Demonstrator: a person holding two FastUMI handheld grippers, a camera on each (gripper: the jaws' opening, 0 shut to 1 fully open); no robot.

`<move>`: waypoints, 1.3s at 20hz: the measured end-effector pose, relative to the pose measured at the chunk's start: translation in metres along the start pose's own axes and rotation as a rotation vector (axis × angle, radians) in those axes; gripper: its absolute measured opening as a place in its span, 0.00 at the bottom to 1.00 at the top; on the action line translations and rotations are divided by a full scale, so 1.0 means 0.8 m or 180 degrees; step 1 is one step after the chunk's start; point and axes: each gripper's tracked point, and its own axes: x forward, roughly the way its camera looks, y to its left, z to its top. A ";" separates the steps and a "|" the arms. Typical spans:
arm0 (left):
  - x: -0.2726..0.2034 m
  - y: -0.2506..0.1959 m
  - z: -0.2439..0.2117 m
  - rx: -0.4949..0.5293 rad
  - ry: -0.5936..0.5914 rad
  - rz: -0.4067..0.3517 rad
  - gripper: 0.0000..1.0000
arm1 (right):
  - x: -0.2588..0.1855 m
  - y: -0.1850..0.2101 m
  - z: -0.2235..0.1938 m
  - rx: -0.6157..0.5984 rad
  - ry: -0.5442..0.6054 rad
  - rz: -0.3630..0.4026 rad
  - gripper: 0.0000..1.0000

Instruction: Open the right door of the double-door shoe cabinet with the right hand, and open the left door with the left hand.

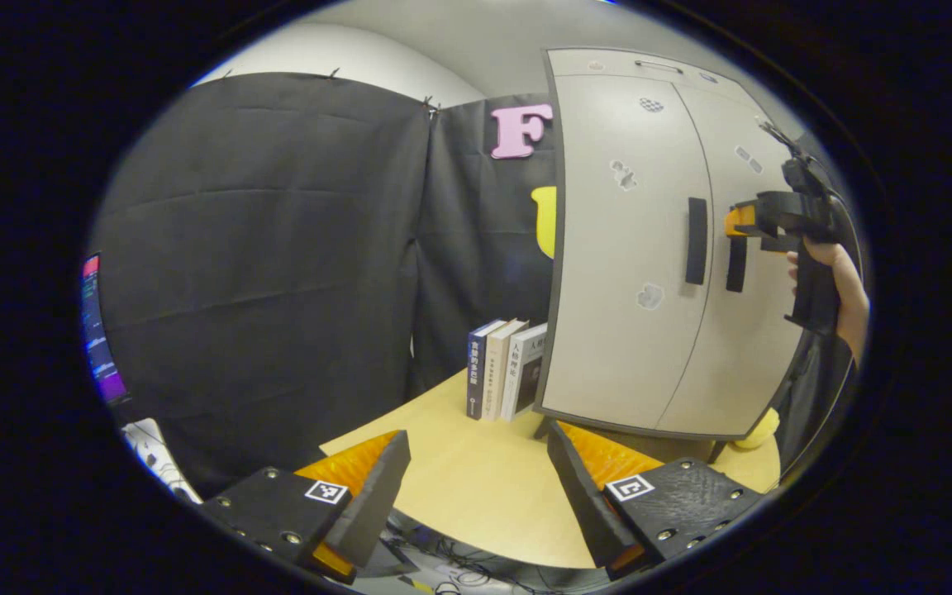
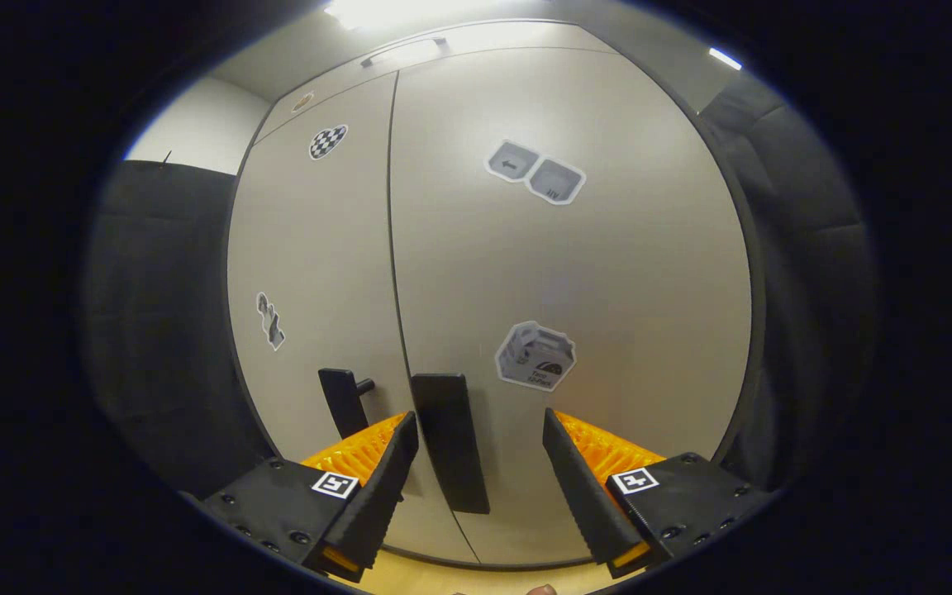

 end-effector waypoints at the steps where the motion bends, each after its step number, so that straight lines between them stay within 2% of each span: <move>1: 0.008 0.005 -0.002 0.0047 0.0014 -0.0088 0.97 | 0.001 0.002 0.000 -0.0032 0.0003 -0.0077 0.95; 3: 0.020 0.021 0.000 0.0082 0.0006 -0.0259 0.99 | 0.006 0.003 0.001 -0.0087 -0.0002 -0.0231 0.95; 4: 0.027 0.027 0.001 0.0080 -0.0013 -0.0344 0.99 | 0.008 0.003 0.001 -0.0121 0.0007 -0.0313 0.87; 6: 0.042 0.046 0.003 0.0079 -0.0048 -0.0455 0.97 | 0.012 0.009 -0.005 -0.0114 0.0079 -0.0406 0.84; 8: 0.056 0.070 0.003 0.0127 -0.0063 -0.0498 0.98 | 0.016 0.012 -0.008 -0.0087 0.0139 -0.0511 0.68; 10: 0.063 0.095 0.005 0.0160 -0.0084 -0.0530 0.97 | 0.018 0.015 -0.008 -0.0139 0.0161 -0.0596 0.64; 11: 0.066 0.106 0.007 0.0158 -0.0099 -0.0549 0.97 | 0.019 0.018 -0.012 -0.0165 0.0199 -0.0626 0.66; 12: 0.071 0.115 0.003 0.0158 -0.0099 -0.0584 0.98 | 0.016 0.016 -0.014 -0.0145 0.0204 -0.0679 0.53; 14: 0.079 0.134 -0.004 0.0216 -0.0093 -0.0638 0.97 | 0.021 0.014 -0.019 -0.0052 0.0212 -0.0756 0.43; 15: 0.085 0.147 -0.007 0.0244 -0.0074 -0.0615 0.98 | 0.017 0.007 -0.024 -0.0051 0.0274 -0.0844 0.43; 20: 0.114 0.168 -0.028 0.0052 0.0089 -0.0791 0.97 | 0.020 0.008 -0.022 -0.0069 0.0216 -0.0809 0.28; 24: 0.130 0.167 -0.036 -0.0072 0.0138 -0.0963 0.97 | 0.018 0.008 -0.024 -0.0168 0.0410 -0.0675 0.02; 26: 0.137 0.161 -0.040 -0.0106 0.0195 -0.1090 0.99 | 0.013 0.009 -0.026 -0.0195 0.0456 -0.0659 0.05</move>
